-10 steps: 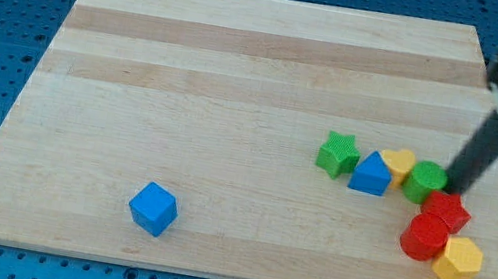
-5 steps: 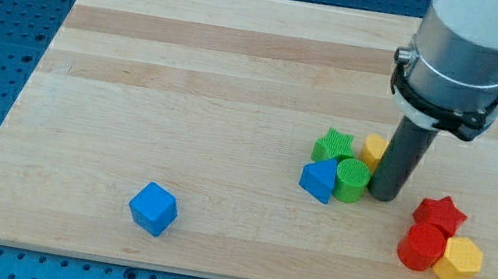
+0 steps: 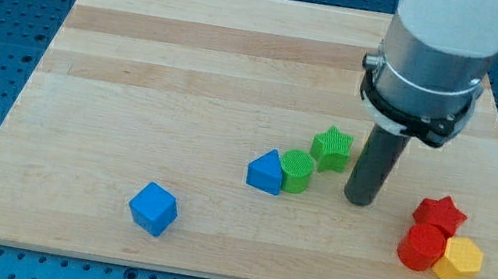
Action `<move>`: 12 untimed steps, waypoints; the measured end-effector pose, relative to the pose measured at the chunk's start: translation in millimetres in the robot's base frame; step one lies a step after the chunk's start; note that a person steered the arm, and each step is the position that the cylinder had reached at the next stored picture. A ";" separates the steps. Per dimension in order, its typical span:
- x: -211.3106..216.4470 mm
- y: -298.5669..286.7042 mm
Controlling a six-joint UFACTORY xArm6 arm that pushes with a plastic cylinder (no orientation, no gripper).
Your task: Place the green circle diagonally right to the blue cube
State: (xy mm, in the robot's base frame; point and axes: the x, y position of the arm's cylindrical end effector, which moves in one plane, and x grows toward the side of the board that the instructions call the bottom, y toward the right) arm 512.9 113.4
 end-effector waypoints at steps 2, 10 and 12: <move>-26.3 -77.6; 16.3 -118.7; 16.3 -156.3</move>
State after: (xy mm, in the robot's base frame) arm 529.2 -42.9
